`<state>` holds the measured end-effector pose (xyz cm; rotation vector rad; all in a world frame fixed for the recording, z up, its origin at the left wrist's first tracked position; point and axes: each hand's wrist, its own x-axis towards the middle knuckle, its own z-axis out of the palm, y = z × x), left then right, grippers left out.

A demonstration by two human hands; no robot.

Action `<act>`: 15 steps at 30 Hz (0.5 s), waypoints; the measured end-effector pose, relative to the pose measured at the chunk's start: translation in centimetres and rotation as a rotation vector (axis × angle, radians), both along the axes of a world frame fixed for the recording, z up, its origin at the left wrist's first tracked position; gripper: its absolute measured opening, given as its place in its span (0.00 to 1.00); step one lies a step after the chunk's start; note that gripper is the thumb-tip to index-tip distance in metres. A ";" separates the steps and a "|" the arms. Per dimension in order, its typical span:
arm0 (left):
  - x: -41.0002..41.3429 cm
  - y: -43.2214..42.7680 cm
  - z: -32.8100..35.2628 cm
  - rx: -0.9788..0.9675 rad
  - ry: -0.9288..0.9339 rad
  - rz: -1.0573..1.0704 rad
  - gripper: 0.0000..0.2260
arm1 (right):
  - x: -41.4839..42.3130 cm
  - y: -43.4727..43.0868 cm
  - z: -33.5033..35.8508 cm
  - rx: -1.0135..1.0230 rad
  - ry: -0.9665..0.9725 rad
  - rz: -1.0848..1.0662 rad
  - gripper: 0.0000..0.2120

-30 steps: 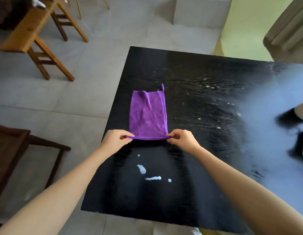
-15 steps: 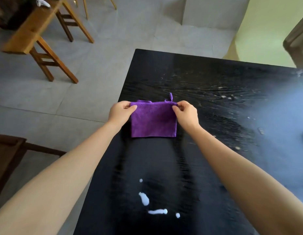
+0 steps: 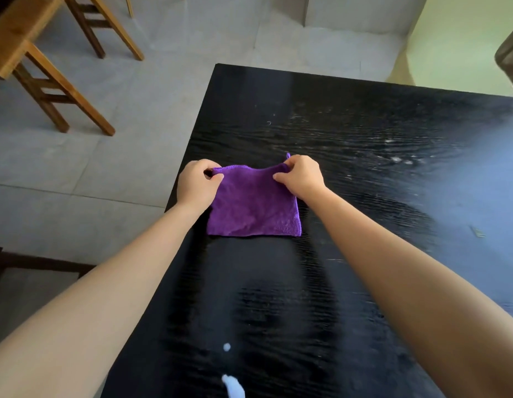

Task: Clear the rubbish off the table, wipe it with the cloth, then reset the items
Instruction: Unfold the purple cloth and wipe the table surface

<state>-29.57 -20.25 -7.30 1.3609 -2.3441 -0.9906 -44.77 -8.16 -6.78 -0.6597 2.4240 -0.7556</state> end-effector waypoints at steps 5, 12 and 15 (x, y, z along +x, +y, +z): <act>0.0 -0.2 -0.2 -0.040 0.002 -0.050 0.09 | 0.7 -0.5 0.1 -0.051 0.008 -0.046 0.10; 0.4 2.9 0.0 -0.098 0.016 0.013 0.14 | 1.1 0.7 0.1 -0.061 0.025 -0.171 0.13; 2.5 5.9 -0.2 -0.179 -0.084 0.039 0.18 | 2.5 2.0 0.7 -0.153 0.067 -0.207 0.17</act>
